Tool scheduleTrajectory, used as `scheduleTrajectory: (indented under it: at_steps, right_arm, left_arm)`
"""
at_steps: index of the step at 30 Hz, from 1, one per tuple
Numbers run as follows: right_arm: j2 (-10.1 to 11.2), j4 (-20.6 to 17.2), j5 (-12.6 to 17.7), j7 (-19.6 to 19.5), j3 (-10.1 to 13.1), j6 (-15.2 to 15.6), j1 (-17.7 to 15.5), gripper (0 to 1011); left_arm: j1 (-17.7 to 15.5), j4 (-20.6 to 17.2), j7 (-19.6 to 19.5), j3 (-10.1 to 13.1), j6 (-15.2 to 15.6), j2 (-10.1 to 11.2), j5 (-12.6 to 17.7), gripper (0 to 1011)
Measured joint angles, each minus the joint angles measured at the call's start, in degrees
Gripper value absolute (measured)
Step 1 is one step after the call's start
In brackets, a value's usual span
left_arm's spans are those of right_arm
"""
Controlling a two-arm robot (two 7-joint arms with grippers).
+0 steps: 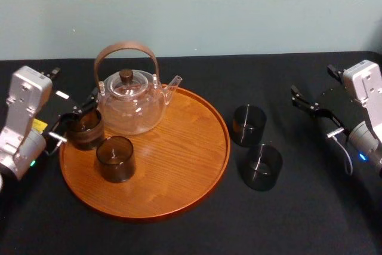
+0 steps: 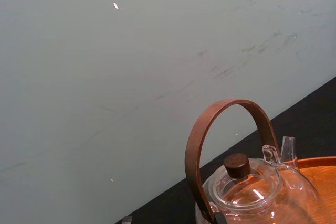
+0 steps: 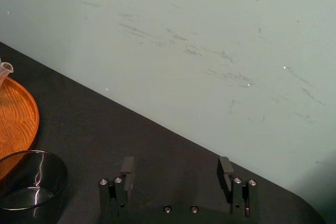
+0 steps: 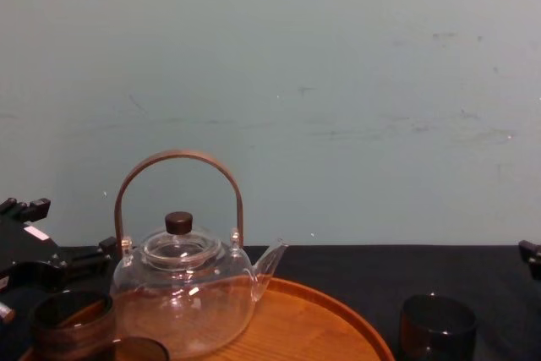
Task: Pick up the glass from the table and place it on the tray.
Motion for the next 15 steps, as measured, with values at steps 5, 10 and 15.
scheduleTrajectory:
  at_steps: [5, 10, 15]
  right_arm:
    - [0.0, 0.0, 0.0, 0.0, 0.0, 0.0, 0.0, 1002]
    - [0.0, 0.0, 0.0, 0.0, 0.0, 0.0, 0.0, 1002]
    - [0.0, 0.0, 0.0, 0.0, 0.0, 0.0, 0.0, 1002]
  left_arm:
    - [0.01, 0.0, 0.0, 0.0, 0.0, 0.0, 0.0, 1001]
    - [0.0, 0.0, 0.0, 0.0, 0.0, 0.0, 0.0, 1001]
    - [0.0, 0.0, 0.0, 0.0, 0.0, 0.0, 0.0, 1001]
